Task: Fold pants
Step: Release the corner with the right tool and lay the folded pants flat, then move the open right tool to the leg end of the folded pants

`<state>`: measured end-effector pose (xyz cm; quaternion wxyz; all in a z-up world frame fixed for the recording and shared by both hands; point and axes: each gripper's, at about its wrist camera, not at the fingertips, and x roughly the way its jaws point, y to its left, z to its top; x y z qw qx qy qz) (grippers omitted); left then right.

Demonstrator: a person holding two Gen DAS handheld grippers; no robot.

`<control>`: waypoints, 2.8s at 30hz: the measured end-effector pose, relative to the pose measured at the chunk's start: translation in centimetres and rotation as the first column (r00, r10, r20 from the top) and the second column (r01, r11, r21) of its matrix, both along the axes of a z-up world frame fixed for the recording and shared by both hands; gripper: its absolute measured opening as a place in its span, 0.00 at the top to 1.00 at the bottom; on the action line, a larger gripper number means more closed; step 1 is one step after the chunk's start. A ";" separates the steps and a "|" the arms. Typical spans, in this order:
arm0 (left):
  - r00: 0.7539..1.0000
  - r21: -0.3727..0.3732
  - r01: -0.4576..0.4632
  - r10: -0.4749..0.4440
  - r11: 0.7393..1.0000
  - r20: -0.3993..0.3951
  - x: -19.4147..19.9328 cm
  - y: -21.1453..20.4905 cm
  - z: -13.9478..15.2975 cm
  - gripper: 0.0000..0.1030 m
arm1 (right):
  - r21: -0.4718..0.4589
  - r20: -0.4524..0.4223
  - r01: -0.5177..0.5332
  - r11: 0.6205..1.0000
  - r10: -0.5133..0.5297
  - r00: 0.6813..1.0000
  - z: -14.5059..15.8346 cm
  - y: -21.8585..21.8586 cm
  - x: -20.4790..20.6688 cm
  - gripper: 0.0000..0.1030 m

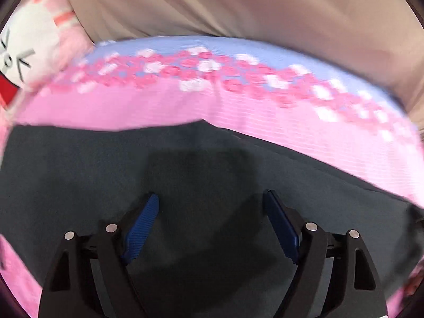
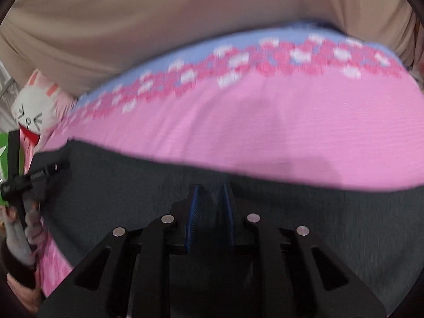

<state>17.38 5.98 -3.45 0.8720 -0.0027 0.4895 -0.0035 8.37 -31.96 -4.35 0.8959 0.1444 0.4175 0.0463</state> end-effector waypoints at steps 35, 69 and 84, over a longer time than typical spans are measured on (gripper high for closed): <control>0.987 -0.183 0.080 -0.052 0.980 0.151 -9.7 6.1 0.7 0.20 | -0.134 -0.040 -0.251 0.959 0.248 0.968 -1.0 23.0 10.8 0.82; 0.965 0.067 0.044 -0.060 0.997 0.256 -11.9 3.2 1.5 0.16 | 0.070 0.071 0.556 0.828 -0.560 0.825 -0.6 -17.6 -18.6 0.58; 0.965 0.113 0.025 -0.053 0.993 0.258 -12.1 2.7 1.4 0.16 | 0.031 0.070 0.570 0.821 -0.571 0.818 -1.0 -20.4 -18.1 0.97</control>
